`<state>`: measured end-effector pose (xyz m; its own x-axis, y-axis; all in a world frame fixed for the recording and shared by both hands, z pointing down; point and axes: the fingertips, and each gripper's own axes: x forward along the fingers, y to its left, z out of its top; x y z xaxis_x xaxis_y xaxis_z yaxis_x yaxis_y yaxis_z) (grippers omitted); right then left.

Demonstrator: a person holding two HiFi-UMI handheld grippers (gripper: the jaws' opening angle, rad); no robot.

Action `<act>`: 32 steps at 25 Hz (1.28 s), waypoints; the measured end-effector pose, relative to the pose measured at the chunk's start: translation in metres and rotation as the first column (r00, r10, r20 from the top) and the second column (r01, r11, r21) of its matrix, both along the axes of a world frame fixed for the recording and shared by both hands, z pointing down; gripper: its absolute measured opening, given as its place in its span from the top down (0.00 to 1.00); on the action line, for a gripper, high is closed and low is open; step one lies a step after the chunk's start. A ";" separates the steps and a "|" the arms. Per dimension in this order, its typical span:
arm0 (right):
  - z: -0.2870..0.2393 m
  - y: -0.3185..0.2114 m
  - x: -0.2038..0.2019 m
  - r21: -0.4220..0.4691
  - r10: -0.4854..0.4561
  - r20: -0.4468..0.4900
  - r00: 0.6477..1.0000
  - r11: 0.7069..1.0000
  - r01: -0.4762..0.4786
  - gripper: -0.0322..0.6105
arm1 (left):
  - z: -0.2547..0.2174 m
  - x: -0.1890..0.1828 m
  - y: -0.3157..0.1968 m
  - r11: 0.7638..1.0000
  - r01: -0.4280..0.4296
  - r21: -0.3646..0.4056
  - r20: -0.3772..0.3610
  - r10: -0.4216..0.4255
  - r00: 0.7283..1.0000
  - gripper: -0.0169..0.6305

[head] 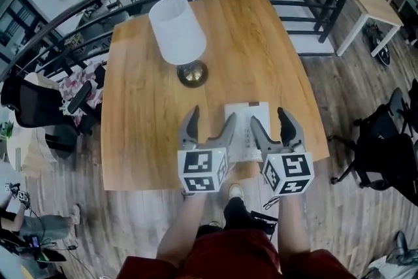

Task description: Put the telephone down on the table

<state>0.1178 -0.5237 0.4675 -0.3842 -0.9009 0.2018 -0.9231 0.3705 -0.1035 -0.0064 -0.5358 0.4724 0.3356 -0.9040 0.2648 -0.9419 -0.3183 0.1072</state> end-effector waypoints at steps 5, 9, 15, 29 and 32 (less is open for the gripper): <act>-0.059 0.015 -0.023 0.125 -0.019 -0.011 1.000 0.992 0.021 0.49 | -0.058 -0.021 0.019 0.992 0.032 0.126 0.005 -0.033 0.999 0.36; -0.098 0.032 -0.050 0.204 -0.050 -0.014 0.999 0.978 0.051 0.49 | -0.095 -0.050 0.041 0.977 0.075 0.199 0.001 -0.077 0.997 0.36; -0.130 0.057 -0.084 0.280 -0.092 -0.018 0.996 0.955 0.093 0.49 | -0.128 -0.091 0.075 0.948 0.159 0.275 0.006 -0.167 0.986 0.36; -0.166 0.088 -0.128 0.368 -0.169 -0.031 0.985 0.915 0.168 0.50 | -0.165 -0.123 0.113 0.913 0.207 0.352 -0.009 -0.218 0.976 0.61; -0.169 0.093 -0.130 0.381 -0.172 -0.014 0.985 0.910 0.164 0.66 | -0.169 -0.125 0.118 0.904 0.211 0.371 -0.016 -0.221 0.975 0.78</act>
